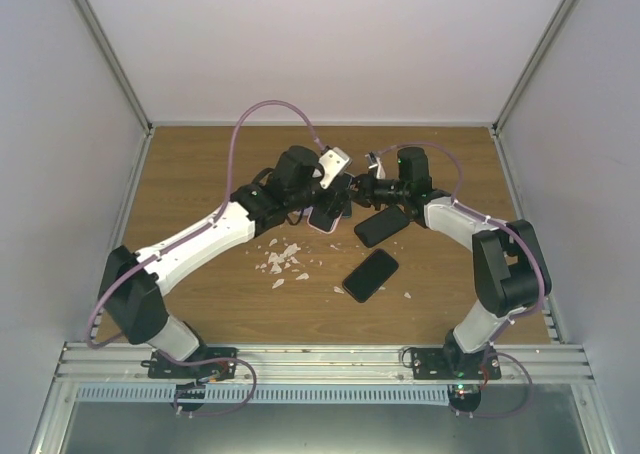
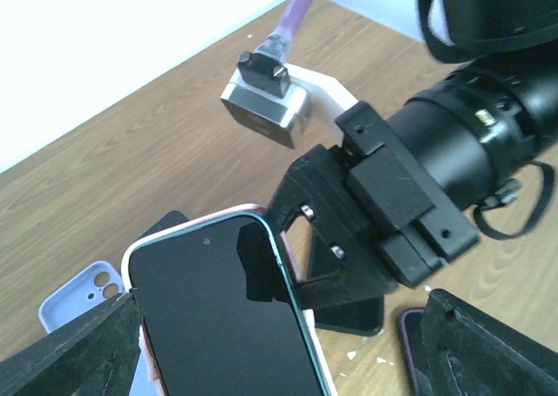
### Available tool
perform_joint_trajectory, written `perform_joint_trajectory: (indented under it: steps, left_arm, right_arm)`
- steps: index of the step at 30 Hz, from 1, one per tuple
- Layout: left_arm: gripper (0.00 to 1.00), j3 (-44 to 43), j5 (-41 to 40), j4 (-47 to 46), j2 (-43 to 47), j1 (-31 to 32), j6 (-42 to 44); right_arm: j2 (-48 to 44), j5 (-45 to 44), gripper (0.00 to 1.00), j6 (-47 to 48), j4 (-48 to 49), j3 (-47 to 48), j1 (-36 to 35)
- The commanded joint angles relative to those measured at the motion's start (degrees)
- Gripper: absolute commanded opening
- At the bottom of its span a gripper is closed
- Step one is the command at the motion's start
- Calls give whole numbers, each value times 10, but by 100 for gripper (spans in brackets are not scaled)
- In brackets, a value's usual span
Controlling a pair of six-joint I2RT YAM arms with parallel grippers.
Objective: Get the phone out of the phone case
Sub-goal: Remove the phone case from the phone.
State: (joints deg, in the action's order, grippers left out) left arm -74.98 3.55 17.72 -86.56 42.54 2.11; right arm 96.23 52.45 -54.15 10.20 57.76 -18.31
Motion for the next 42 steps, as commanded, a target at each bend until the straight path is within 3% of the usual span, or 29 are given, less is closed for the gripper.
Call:
perform_joint_trajectory:
  steps: [1, 13, 25, 29, 34, 42]
  left_arm:
    - [86, -28, -80, 7, -35, 19, 19]
    - [75, -47, -175, 27, -90, 48, 61]
    - [53, -73, -208, 37, -134, 55, 53]
    - [53, -73, -179, 37, -129, 53, 38]
    - [63, -76, -144, 41, -118, 42, 20]
    - [63, -81, -142, 43, -111, 33, 21]
  right_arm:
    - [-25, -15, 1, -17, 5, 23, 2]
    - [-24, -41, 1, -33, 1, 25, 0]
    - [-24, -52, 1, -24, -13, 31, -5]
    - [-25, -55, 1, -17, -13, 28, -5]
    - [-25, -58, 0, -4, -14, 26, -5]
    - [-21, -60, 1, -3, -14, 27, -4]
